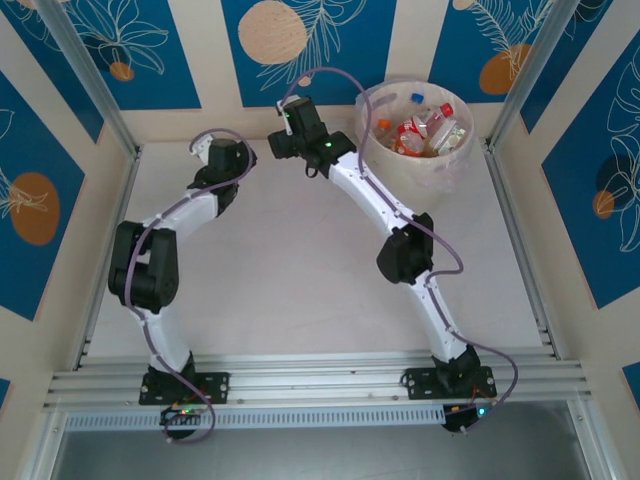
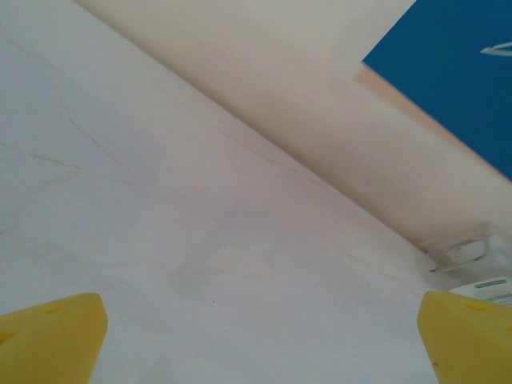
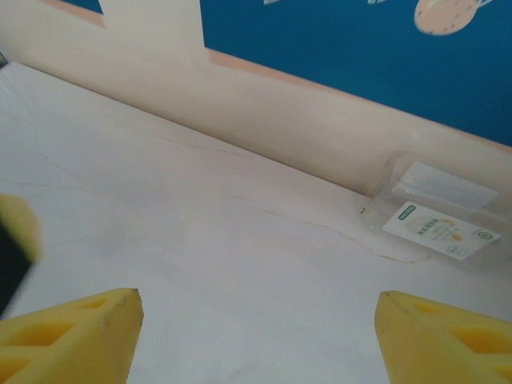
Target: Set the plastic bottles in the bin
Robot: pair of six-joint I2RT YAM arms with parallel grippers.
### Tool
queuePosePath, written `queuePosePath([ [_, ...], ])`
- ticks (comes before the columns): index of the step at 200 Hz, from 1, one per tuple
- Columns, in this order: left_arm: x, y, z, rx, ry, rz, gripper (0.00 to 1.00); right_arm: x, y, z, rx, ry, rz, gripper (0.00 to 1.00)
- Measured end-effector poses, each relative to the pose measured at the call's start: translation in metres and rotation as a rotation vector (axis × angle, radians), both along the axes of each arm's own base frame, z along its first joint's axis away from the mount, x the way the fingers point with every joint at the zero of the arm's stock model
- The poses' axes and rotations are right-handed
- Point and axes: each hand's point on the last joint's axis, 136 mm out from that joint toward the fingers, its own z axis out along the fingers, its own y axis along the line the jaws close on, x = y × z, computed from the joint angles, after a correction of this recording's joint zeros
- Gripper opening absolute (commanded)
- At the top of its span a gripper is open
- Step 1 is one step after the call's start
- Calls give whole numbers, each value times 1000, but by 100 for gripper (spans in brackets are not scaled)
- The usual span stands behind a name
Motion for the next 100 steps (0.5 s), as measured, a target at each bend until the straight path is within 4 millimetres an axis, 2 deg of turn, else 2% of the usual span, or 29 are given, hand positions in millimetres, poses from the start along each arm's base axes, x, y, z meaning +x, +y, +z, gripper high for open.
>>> queuePosePath([
  [19, -9, 2, 10, 4, -10, -4, 100, 12, -4, -22, -12, 14, -13, 78],
  [37, -21, 5, 10, 11, 1, -8, 100, 27, -12, -42, -15, 25, -33, 78],
  [73, -49, 11, 4, 34, 48, -23, 100, 61, -43, -89, -26, 52, -100, 82],
  [100, -68, 15, 8, 54, 52, -35, 100, 78, -68, -113, -35, 70, -143, 82],
])
